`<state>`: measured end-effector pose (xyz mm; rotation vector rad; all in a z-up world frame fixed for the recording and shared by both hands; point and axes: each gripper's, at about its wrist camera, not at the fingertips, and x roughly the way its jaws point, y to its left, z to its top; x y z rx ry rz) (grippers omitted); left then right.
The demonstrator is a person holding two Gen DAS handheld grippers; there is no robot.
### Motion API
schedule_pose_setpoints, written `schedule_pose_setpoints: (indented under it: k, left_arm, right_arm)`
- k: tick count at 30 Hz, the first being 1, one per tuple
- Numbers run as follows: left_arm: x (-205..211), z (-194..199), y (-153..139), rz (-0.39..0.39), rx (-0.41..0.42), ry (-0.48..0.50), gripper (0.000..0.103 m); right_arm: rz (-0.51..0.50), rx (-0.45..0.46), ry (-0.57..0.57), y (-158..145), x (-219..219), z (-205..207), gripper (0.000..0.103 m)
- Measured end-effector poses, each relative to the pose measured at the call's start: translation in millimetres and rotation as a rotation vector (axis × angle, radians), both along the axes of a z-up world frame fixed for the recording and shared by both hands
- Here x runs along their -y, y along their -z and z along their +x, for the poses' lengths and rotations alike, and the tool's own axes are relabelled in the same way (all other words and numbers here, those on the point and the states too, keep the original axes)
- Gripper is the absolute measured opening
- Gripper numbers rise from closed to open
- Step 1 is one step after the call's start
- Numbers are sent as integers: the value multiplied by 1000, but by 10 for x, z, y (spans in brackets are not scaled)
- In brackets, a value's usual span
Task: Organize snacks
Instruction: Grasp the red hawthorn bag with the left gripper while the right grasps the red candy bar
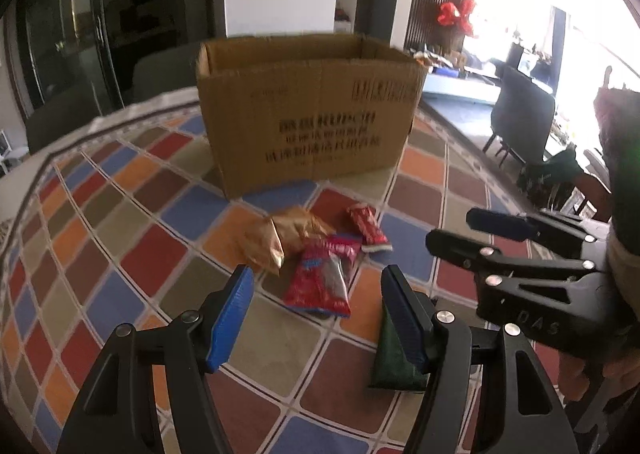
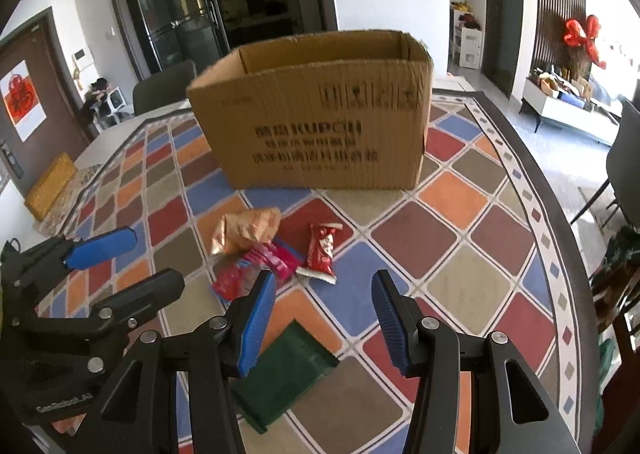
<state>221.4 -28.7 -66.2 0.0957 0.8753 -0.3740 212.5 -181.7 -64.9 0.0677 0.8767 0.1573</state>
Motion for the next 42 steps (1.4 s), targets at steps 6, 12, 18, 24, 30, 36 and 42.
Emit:
schedule_pose_setpoints:
  k: [6,12,18,24,30,36,42]
  left_arm:
    - [30,143,281,-6,-73,16,64]
    - [87,285,451,-14,-117,27,59]
    - [149,399,539,-14,-134,35,58]
    - [192,525,596,-1,-143,34,57]
    - [248,599,674,9,-158,39,57]
    - [154,589,711,-35,-183,20,35]
    - [14,517,639,-55,-167,-23,25]
  right_arm:
    - [-31,-25,-10,123,-38,88,51]
    - [-22,-60,-12,268,-38,238,51]
    - [-21,-87,-22,369,-72,379,51]
    - [-21,-95,-36,439,-125,501,50]
    - [-15,-101,-33,475,-151,611,50]
    - [-32,-119,-43,535,-202,752,45]
    - [-47,-135,-43,613,-261,848,41]
